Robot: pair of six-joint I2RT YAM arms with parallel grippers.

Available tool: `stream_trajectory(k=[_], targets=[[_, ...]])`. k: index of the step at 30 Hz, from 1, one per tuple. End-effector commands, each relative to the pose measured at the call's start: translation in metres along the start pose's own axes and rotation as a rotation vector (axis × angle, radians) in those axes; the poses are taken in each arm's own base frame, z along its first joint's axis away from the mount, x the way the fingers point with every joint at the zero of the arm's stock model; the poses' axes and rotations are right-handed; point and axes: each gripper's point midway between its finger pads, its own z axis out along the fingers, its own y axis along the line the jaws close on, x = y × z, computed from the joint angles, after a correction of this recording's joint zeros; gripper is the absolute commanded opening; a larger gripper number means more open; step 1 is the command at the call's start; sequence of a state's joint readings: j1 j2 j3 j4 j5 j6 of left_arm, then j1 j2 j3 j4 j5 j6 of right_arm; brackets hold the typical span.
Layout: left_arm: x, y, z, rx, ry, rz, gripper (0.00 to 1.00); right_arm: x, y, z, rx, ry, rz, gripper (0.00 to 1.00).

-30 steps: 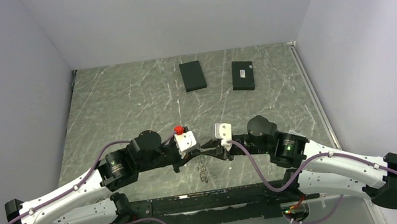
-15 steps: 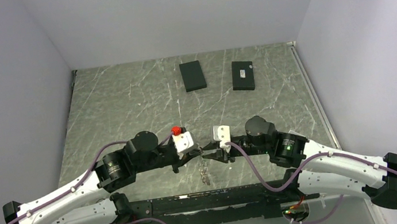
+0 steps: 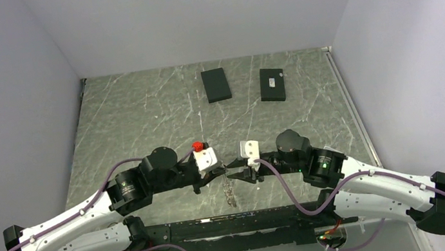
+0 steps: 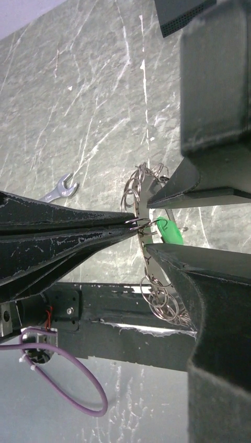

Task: Put the keys on the keyring

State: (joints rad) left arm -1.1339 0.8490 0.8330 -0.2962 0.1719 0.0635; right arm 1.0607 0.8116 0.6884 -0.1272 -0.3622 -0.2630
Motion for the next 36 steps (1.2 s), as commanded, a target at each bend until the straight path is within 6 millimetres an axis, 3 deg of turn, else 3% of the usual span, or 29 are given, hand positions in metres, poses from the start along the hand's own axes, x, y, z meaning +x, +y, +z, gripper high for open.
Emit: stream_trajectory(k=[1,10,14,22,27,28,30,32,34,36], targets=[[-0.030,-0.002,0.000,0.015,-0.099,0.004,0.00,-0.040,-0.002,-0.004,-0.010,-0.109,-0.040,0.34],[-0.027,-0.003,0.001,0.016,-0.092,0.003,0.00,-0.042,-0.002,-0.001,-0.015,-0.117,-0.032,0.31],[-0.027,-0.002,0.001,0.015,-0.095,0.003,0.00,-0.043,-0.002,-0.001,-0.019,-0.121,-0.031,0.24],[-0.023,-0.001,0.003,0.007,-0.079,0.000,0.00,-0.041,0.001,0.002,-0.042,-0.107,-0.034,0.00],[-0.019,0.004,0.007,-0.017,-0.048,-0.002,0.02,-0.040,0.004,0.001,-0.065,-0.082,-0.032,0.00],[-0.019,0.005,0.008,-0.024,-0.043,-0.005,0.10,-0.039,0.001,0.001,-0.052,-0.071,-0.027,0.00],[-0.018,0.009,0.007,-0.048,-0.038,-0.020,0.44,-0.037,-0.009,0.001,0.006,-0.043,-0.010,0.00],[-0.020,0.013,0.004,-0.077,-0.047,-0.042,0.69,-0.034,-0.021,-0.001,0.076,-0.017,0.013,0.00],[-0.023,0.015,-0.001,-0.093,-0.062,-0.048,0.85,-0.032,-0.033,-0.004,0.150,0.007,0.038,0.00],[-0.027,0.016,-0.005,-0.102,-0.075,-0.046,0.89,-0.033,-0.045,-0.007,0.217,0.028,0.073,0.00]])
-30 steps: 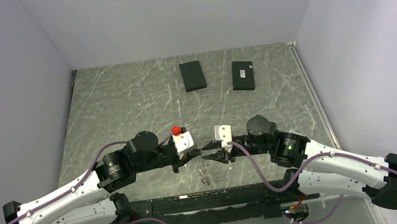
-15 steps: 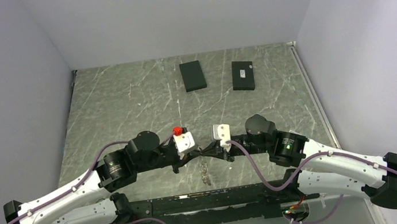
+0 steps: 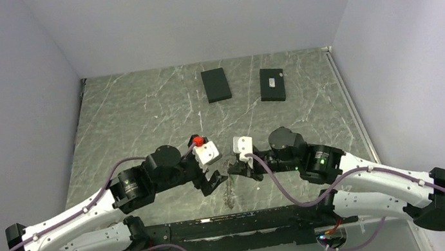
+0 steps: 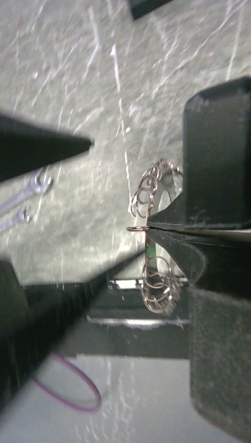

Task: Put the keys on the keyring

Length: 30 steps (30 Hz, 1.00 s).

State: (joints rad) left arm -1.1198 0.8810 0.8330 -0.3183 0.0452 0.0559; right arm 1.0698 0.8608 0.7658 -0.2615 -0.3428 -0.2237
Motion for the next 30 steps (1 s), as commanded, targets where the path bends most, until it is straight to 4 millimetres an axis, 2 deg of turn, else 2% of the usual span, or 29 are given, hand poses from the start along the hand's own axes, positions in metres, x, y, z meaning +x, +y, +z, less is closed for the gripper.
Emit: stream_trajectory(k=[1,9,10,15,20,22,26,30], targets=[[-0.044,-0.010,-0.015,0.035,-0.141,-0.054,0.89,-0.043,-0.051,-0.012,0.261,-0.069,0.038,0.00],[-0.045,-0.018,-0.011,0.075,-0.121,-0.103,0.86,-0.039,-0.093,-0.012,0.455,0.144,0.286,0.00],[-0.044,-0.017,-0.009,0.065,-0.112,-0.110,0.85,-0.033,-0.095,-0.013,0.464,0.198,0.328,0.00],[-0.014,-0.003,0.011,-0.023,0.011,-0.128,0.77,-0.024,-0.115,-0.016,0.525,0.357,0.532,0.00],[0.020,-0.006,0.028,-0.022,0.080,-0.132,0.74,-0.011,-0.117,-0.010,0.477,0.494,0.789,0.00],[0.028,0.004,0.031,-0.085,0.072,-0.141,0.70,-0.004,-0.114,-0.007,0.429,0.522,0.907,0.00],[0.027,0.017,0.023,-0.160,-0.003,-0.152,0.70,0.011,-0.113,-0.008,0.356,0.566,1.172,0.00],[0.019,0.012,0.014,-0.133,-0.125,-0.159,0.70,-0.002,-0.121,-0.006,0.318,0.476,1.281,0.00]])
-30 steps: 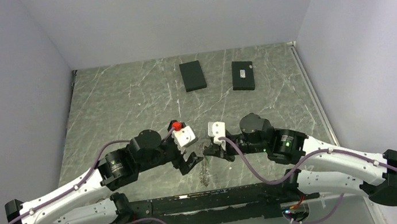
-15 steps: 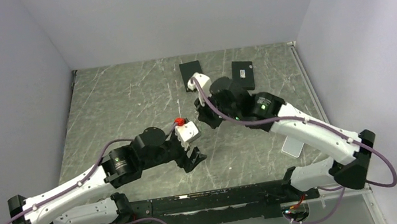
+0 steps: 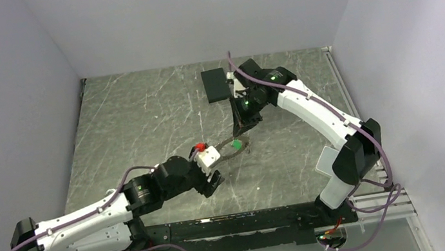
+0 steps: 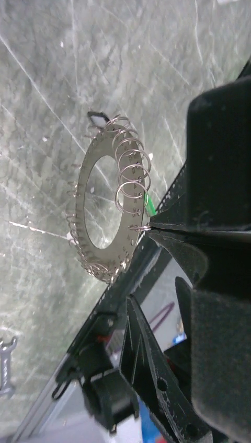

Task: Put the keys on the keyring

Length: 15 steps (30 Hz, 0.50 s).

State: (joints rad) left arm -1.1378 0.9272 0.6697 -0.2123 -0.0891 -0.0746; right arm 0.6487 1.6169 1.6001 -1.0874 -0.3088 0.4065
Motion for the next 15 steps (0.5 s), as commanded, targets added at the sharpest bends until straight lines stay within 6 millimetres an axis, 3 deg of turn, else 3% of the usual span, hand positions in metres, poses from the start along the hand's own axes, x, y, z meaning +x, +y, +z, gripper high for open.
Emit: stream_trajectory(k=[1,4,10,15], targets=[[-0.047,-0.004,-0.015,0.023,-0.259,-0.055,0.69,-0.005,0.034,-0.030,-0.185,-0.008,0.148,0.00],[-0.060,-0.007,-0.019,0.040,-0.315,-0.058,0.68,-0.005,0.037,-0.028,-0.220,-0.005,0.179,0.00],[-0.071,-0.013,0.000,0.065,-0.342,-0.018,0.68,-0.005,0.039,-0.026,-0.249,-0.022,0.200,0.00],[-0.074,0.005,0.020,-0.047,-0.375,-0.004,0.69,-0.007,0.039,-0.032,-0.244,-0.051,0.190,0.00]])
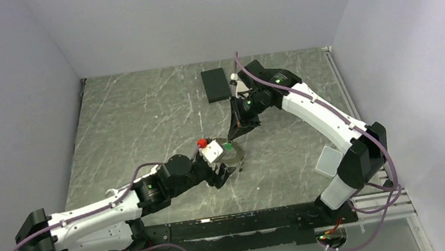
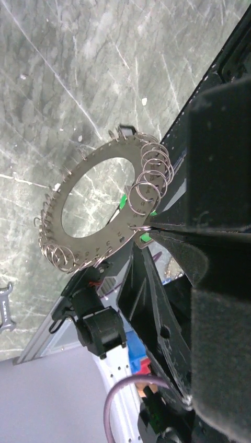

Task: Put the keys on the keyring

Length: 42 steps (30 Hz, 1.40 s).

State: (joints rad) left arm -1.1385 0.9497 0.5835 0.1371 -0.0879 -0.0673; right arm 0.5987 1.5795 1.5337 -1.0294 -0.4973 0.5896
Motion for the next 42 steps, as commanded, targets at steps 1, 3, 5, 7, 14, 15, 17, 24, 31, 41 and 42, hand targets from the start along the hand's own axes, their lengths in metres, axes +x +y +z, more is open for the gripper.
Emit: stream_trajectory(k=[1,3,5,7,14,15,17,24,31,41,42], targets=[[-0.034,0.012,0.015,-0.075,-0.151,0.022,0.69,-0.006,0.024,-0.023,-0.087,-0.083,-0.032,0.00],[-0.035,0.019,0.018,-0.118,-0.172,0.029,0.72,-0.005,0.025,-0.024,-0.091,-0.083,-0.034,0.00],[-0.035,0.027,0.019,-0.155,-0.189,0.052,0.76,-0.004,0.024,-0.025,-0.090,-0.086,-0.038,0.00],[-0.034,0.029,0.018,-0.166,-0.197,0.069,0.78,-0.004,0.024,-0.026,-0.089,-0.091,-0.044,0.00],[-0.042,0.024,0.016,-0.132,-0.259,0.068,0.67,-0.002,0.025,-0.026,-0.106,-0.100,-0.054,0.00],[-0.044,0.023,0.016,-0.128,-0.269,0.066,0.62,-0.001,0.024,-0.025,-0.107,-0.099,-0.055,0.00],[-0.049,0.024,0.016,-0.132,-0.285,0.064,0.51,0.000,0.023,-0.024,-0.109,-0.096,-0.054,0.00],[-0.051,0.023,0.024,-0.126,-0.275,0.075,0.21,-0.001,0.025,-0.028,-0.116,-0.115,-0.066,0.00],[-0.047,0.017,0.026,-0.090,-0.252,0.075,0.17,-0.003,0.031,-0.036,-0.133,-0.146,-0.081,0.00],[-0.051,0.014,0.031,-0.081,-0.261,0.074,0.43,-0.001,0.032,-0.037,-0.143,-0.148,-0.080,0.00],[-0.052,0.015,0.031,-0.084,-0.267,0.073,0.43,0.000,0.033,-0.037,-0.145,-0.147,-0.081,0.00]])
